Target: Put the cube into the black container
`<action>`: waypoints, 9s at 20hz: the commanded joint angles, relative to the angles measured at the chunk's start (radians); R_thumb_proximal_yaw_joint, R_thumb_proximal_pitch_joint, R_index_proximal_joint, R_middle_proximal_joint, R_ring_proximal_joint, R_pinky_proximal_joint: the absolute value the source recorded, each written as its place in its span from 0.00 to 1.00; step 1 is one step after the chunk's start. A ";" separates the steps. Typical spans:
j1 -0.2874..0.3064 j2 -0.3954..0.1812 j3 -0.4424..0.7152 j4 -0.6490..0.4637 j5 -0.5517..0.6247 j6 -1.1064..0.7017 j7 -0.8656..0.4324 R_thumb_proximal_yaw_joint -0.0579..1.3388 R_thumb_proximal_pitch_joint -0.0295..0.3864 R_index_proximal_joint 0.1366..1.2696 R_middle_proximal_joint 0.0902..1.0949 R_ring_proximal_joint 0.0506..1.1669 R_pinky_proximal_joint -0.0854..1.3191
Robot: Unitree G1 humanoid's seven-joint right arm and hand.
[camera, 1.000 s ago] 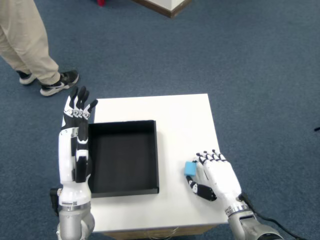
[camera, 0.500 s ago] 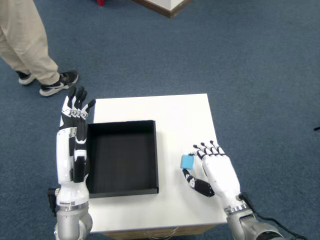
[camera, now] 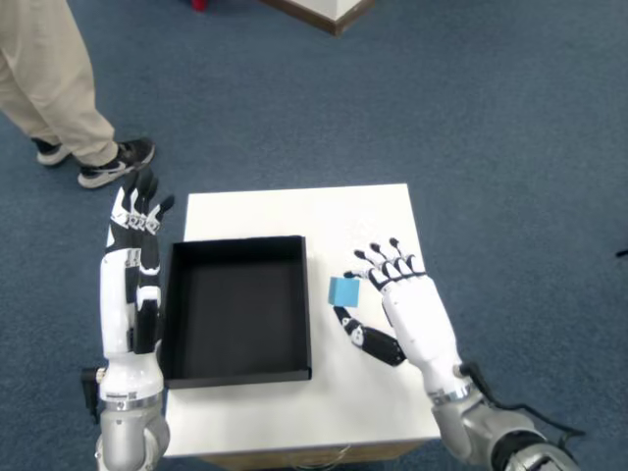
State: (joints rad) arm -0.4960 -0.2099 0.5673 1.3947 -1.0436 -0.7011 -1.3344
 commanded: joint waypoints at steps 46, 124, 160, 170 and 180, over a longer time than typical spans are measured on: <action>-0.265 0.033 0.365 -0.276 0.305 0.205 0.294 0.89 0.50 0.79 0.26 0.18 0.16; -0.292 0.051 0.874 -0.187 0.774 0.426 0.473 0.49 0.31 0.45 0.16 0.13 0.10; -0.077 -0.136 0.663 -0.019 1.014 -0.402 -0.029 0.50 0.18 0.17 0.20 0.21 0.24; -0.011 -0.157 0.578 0.007 1.136 -0.544 0.076 0.26 0.68 0.11 0.16 0.20 0.20; 0.084 -0.128 0.421 -0.050 1.457 -0.579 0.479 0.09 0.45 0.08 0.11 0.19 0.22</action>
State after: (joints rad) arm -0.3779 -0.3163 1.0055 1.3619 0.3841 -1.2474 -0.8509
